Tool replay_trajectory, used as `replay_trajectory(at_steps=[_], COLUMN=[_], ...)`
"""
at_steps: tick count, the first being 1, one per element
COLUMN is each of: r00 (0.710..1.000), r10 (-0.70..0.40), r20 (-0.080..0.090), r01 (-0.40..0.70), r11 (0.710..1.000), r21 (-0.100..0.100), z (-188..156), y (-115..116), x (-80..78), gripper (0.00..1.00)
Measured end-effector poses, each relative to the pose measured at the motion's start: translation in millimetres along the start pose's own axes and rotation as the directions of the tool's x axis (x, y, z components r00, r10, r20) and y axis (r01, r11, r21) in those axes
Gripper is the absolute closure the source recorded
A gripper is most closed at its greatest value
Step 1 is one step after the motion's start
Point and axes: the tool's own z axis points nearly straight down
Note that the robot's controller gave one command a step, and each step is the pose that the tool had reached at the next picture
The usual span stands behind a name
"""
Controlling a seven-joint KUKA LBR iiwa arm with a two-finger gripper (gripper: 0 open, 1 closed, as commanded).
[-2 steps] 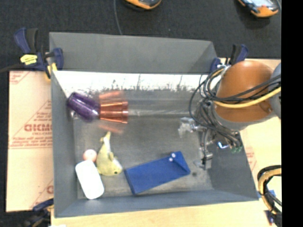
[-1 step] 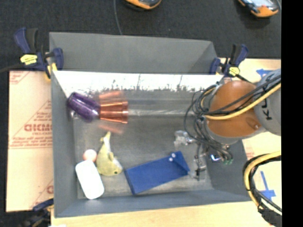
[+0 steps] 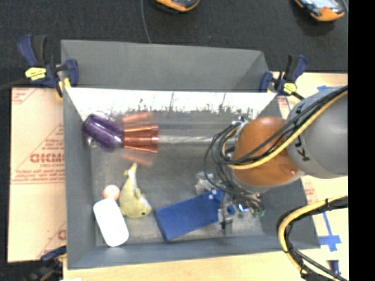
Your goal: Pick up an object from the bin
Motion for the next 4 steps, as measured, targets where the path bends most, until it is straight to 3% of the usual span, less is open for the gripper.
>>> replay_trajectory(at_steps=[1, 4], r00=[0.996, 0.995], r10=[-0.094, -0.096], r20=[-0.008, -0.008], r01=[0.094, 0.095], r11=[0.996, 0.995], r21=[-0.004, -0.004], z=[9.4, 9.4], y=[12.0, 11.9], x=[-16.1, -16.1], gripper=[1.00, 1.00])
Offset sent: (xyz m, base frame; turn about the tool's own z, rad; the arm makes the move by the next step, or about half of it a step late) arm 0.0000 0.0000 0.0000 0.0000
